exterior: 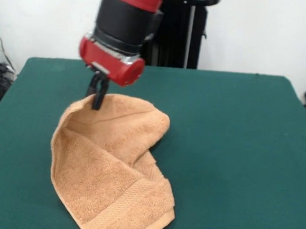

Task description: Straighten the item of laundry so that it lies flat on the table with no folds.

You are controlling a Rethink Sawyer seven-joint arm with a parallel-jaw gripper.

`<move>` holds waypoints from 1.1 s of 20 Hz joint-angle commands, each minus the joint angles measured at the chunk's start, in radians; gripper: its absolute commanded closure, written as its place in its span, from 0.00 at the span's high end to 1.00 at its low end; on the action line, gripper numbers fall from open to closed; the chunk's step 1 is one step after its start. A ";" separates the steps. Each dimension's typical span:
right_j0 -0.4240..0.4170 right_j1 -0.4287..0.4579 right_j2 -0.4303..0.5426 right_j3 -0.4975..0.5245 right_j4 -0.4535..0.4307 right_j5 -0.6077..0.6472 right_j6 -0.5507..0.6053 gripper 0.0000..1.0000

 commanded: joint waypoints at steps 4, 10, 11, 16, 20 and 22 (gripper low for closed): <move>0.153 0.032 -0.007 0.124 0.066 -0.031 0.309 0.00; 0.196 0.043 -0.002 0.140 0.096 -0.063 0.309 0.00; 0.206 0.048 -0.004 0.140 0.102 -0.067 0.312 0.00; 0.261 0.064 -0.009 0.154 0.140 -0.125 0.333 0.00; 0.313 0.099 -0.029 0.141 0.188 -0.157 0.356 0.00; 0.334 0.114 -0.035 0.133 0.215 -0.161 0.357 0.00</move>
